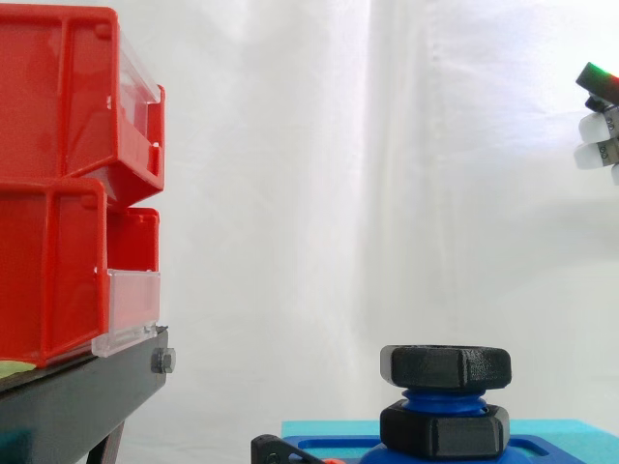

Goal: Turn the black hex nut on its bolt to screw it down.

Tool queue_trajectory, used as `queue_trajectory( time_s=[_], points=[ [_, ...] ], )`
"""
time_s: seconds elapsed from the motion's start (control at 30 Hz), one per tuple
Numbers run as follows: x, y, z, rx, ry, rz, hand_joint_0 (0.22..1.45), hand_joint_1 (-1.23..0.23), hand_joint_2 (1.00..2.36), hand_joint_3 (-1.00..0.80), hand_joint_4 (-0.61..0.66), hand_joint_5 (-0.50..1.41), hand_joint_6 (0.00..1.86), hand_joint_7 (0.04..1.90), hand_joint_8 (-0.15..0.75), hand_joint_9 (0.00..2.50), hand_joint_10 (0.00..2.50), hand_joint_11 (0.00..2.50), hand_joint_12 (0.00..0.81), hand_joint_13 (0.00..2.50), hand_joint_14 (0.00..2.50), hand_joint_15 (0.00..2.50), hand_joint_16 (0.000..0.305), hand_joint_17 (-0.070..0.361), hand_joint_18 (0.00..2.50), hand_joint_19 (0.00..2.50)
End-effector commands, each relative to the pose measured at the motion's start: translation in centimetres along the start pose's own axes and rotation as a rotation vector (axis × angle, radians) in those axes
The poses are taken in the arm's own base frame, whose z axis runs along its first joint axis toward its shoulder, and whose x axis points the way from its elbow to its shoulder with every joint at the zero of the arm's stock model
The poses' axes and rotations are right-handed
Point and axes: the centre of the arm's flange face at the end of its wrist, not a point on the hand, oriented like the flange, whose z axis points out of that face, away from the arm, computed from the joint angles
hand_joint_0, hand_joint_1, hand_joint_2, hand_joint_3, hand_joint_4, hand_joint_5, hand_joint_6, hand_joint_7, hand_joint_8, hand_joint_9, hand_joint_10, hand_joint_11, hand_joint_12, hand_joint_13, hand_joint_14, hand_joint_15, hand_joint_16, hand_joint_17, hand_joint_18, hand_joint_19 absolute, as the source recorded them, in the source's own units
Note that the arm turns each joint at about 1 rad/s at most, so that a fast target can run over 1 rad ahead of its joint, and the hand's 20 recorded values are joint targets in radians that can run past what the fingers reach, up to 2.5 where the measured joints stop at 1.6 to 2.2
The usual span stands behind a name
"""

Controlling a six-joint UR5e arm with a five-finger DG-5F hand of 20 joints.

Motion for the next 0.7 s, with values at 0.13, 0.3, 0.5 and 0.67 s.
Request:
queue_trajectory(
  time_s=[0.13,0.3,0.5,0.67],
  points=[
    [1.4,-1.8,2.7,-0.027,-0.013,-0.078,0.48,-0.45,1.0,-0.5,0.16,-0.22,0.5,0.7,0.219,0.36,0.0,0.0,0.307,0.15,0.0,0.0,0.047,0.105,0.0,0.06],
    [2.3,-3.3,4.8,-0.025,-0.006,-0.102,0.48,-0.46,1.0,-0.5,0.15,-0.21,0.5,0.7,0.221,0.41,0.0,0.0,0.299,0.17,0.0,0.0,0.044,0.098,0.0,0.05],
    [2.8,-3.0,7.6,-0.024,0.0,-0.156,0.5,-0.49,1.0,-0.5,0.15,-0.19,0.5,0.7,0.228,0.52,0.0,0.0,0.285,0.24,0.0,0.0,0.041,0.093,0.0,0.02],
    [3.5,-3.2,9.6,-0.023,0.006,-0.23,0.53,-0.51,1.0,-0.5,0.15,-0.17,0.5,0.72,0.223,0.65,0.0,0.0,0.265,0.31,0.0,0.0,0.036,0.08,0.07,0.03]
  ],
)
